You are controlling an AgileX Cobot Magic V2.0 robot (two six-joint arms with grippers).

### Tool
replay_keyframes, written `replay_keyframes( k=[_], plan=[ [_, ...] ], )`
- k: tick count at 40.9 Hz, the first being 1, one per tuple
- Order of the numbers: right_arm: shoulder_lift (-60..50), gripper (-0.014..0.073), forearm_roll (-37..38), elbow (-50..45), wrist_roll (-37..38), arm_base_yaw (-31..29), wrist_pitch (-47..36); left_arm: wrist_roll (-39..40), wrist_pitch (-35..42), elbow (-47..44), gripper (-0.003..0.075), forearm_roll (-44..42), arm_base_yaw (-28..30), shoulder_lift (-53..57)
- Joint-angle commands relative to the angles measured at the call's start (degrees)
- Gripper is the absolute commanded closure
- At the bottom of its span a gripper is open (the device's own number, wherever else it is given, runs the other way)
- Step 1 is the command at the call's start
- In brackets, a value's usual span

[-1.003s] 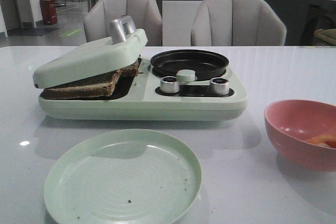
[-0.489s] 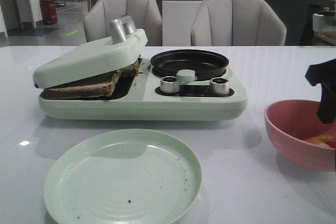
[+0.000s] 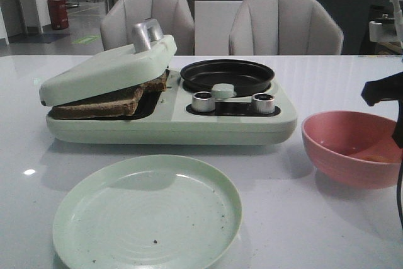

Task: Make breakfast with bread and shrimp
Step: 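Reach the right gripper to the pink bowl rim and grasp it, then lift the pink bowl and carry it over the round black pan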

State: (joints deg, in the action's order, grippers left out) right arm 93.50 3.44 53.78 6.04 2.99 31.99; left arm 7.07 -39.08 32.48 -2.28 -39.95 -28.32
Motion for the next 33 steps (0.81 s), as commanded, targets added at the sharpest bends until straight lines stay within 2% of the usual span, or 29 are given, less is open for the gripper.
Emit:
replay_keyframes(
  k=[1, 3, 11, 20, 28, 33],
  plan=[
    [-1.96, 0.0539, 2.34, 1.54, 0.0, -0.4, 0.37, 0.45, 4.22, 1.6, 0.0619, -0.07, -0.37, -0.24],
    [-1.96, 0.0586, 2.4, 1.54, 0.0, -0.4, 0.63, 0.45, 4.22, 1.6, 0.0619, -0.07, -0.37, -0.24],
    [-5.53, 0.0581, 2.4, 1.54, 0.0, 0.01, 1.13, 0.45, 4.22, 1.6, 0.0619, -0.07, -0.37, -0.24],
    [-16.27, 0.0575, 4.07, 3.65, 0.0, 1.02, 1.41, 0.45, 4.22, 1.6, 0.0619, -0.07, -0.37, -0.24],
    [-23.01, 0.0575, 9.76, 10.03, 0.55, 5.07, 7.31, 0.45, 4.22, 1.6, 0.0619, -0.07, -0.37, -0.24],
    [-22.88, 0.0575, 17.8, 15.44, 6.03, 8.92, 12.83, 0.45, 4.22, 1.6, 0.0619, -0.07, -0.37, -0.24]
  ],
)
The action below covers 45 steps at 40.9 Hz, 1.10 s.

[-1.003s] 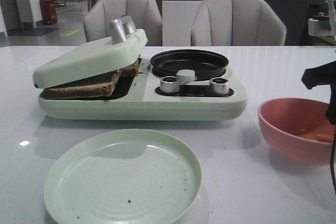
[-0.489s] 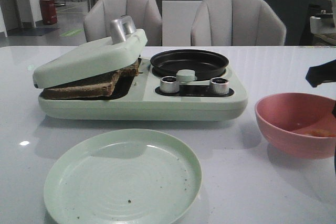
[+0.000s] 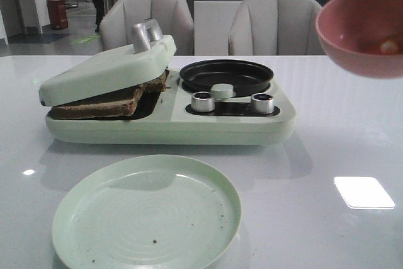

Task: Make breakfast with bread and shrimp
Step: 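Lift the pink bowl and carry it over the round black pan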

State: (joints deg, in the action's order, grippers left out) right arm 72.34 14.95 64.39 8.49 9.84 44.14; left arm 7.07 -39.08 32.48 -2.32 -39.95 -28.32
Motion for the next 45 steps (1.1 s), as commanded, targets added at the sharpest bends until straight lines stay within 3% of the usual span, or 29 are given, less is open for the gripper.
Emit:
replay_keyframes(
  k=[1, 12, 20, 29, 45],
  plan=[
    [-1.58, 0.0575, 8.27, 5.61, 5.41, 3.17, 1.34, 0.45, 4.22, 1.6, 0.0619, -0.03, -0.37, -0.24],
    [4.79, 0.0575, 31.4, 12.92, 19.65, 12.83, 4.9, 0.45, 4.22, 1.6, 0.0619, -0.03, -0.37, -0.24],
    [16.12, 0.0575, 43.51, 20.84, 24.19, 17.6, 8.29, 0.45, 4.22, 1.6, 0.0619, -0.03, -0.37, -0.24],
    [29.95, 0.0575, 57.79, 33.55, 28.1, 21.27, 11.97, 0.45, 4.22, 1.6, 0.0619, -0.03, -0.37, -0.24],
    [47.7, 0.0575, 76.01, 50.74, 28.17, 26.36, 17.72, 0.45, 4.22, 1.6, 0.0619, -0.03, -0.37, -0.24]
  ],
)
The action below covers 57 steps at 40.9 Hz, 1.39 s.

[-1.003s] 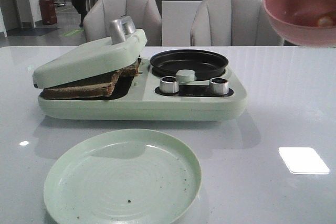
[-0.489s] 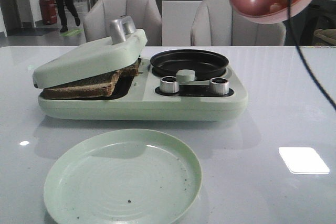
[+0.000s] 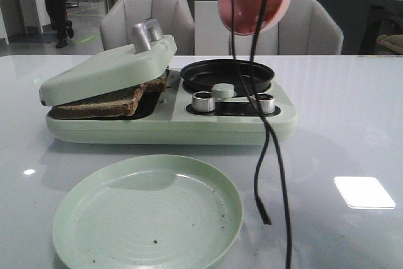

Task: Make breakfast with bread and shrimp
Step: 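Lift the pink bowl and carry it over the round black pan, then tilt the pink bowl to pour the shrimp into the pan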

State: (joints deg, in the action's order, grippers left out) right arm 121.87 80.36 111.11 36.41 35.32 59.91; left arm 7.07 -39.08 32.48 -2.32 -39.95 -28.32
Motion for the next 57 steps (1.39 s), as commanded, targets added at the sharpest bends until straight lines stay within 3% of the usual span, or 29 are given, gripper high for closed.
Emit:
replay_keyframes(
  k=[1, 8, 24, 57],
  plan=[
    [-1.14, 0.0575, 12.0, 4.42, 0.25, 1.24, 2.07, 0.45, 4.22, 1.6, 0.0619, -0.03, -0.37, -0.24],
    [1.49, 0.0575, 23.47, 5.48, 0.4, 3.03, 2.72, 0.45, 4.22, 1.6, 0.0619, -0.03, -0.37, -0.24],
    [1.22, 0.0575, 23.47, 7.6, -5.38, 3.37, 6.56, 0.45, 4.22, 1.6, 0.0619, -0.03, -0.37, -0.24],
    [6.89, 0.0575, 23.41, 9.3, -6.79, 3.92, 11.12, 0.45, 4.22, 1.6, 0.0619, -0.03, -0.37, -0.24]
  ],
)
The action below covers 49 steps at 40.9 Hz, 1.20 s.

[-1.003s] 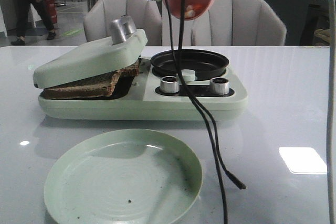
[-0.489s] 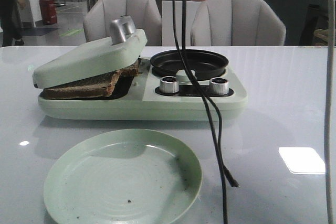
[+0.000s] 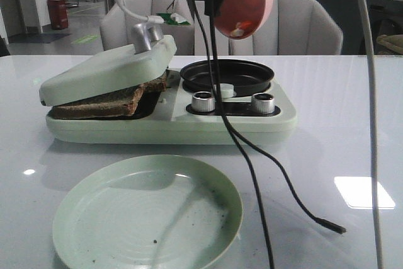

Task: Make breakfast with bread and shrimp
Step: 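Tilt the pink bowl to pour the shrimp into the pan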

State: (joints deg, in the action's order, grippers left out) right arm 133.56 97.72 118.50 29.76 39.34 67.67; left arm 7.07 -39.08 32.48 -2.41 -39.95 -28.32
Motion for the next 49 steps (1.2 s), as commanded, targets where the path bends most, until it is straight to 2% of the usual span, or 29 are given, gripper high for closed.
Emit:
replay_keyframes(
  k=[1, 15, 24, 27, 30, 32, 36, 41, 49],
  plan=[
    [-4.86, 0.0575, 6.05, 1.91, -0.14, -0.1, 3.32, 0.45, 4.22, 1.6, 0.0619, 0.06, -0.37, -0.24],
    [-5.09, 0.0575, 6.05, 2.13, -1.22, -0.1, 4.43, 0.45, 4.22, 1.6, 0.0619, 0.06, -0.37, -0.24],
    [-5.96, 0.0575, 5.82, 9.09, -0.72, -0.1, 7.76, 0.45, 4.22, 1.6, 0.0619, 0.06, -0.37, -0.24],
    [-5.96, 0.0575, 2.31, 9.86, 2.24, -0.1, 6.5, 0.45, 4.22, 1.6, 0.0619, 0.06, -0.37, -0.24],
    [-5.37, 0.0575, -3.76, 9.74, 1.89, -0.27, 5.38, 0.45, 4.22, 1.6, 0.0619, 0.06, -0.37, -0.24],
    [-4.76, 0.0575, -5.27, 9.74, 0.55, -0.39, 5.75, 0.45, 4.22, 1.6, 0.0619, 0.06, -0.37, -0.24],
    [-4.23, 0.0575, -2.5, 9.74, -1.65, -0.44, 6.85, 0.45, 4.22, 1.6, 0.0619, 0.06, -0.37, -0.24],
    [-4.6, 0.0575, 4.75, 9.74, -1.59, -0.21, 8.79, 0.45, 4.22, 1.6, 0.0619, 0.06, -0.37, -0.24],
    [-5.03, 0.0575, 5.44, 9.74, -1.52, 0.11, 8.79, 0.45, 4.22, 1.6, 0.0619, 0.06, -0.37, -0.24]
  ],
)
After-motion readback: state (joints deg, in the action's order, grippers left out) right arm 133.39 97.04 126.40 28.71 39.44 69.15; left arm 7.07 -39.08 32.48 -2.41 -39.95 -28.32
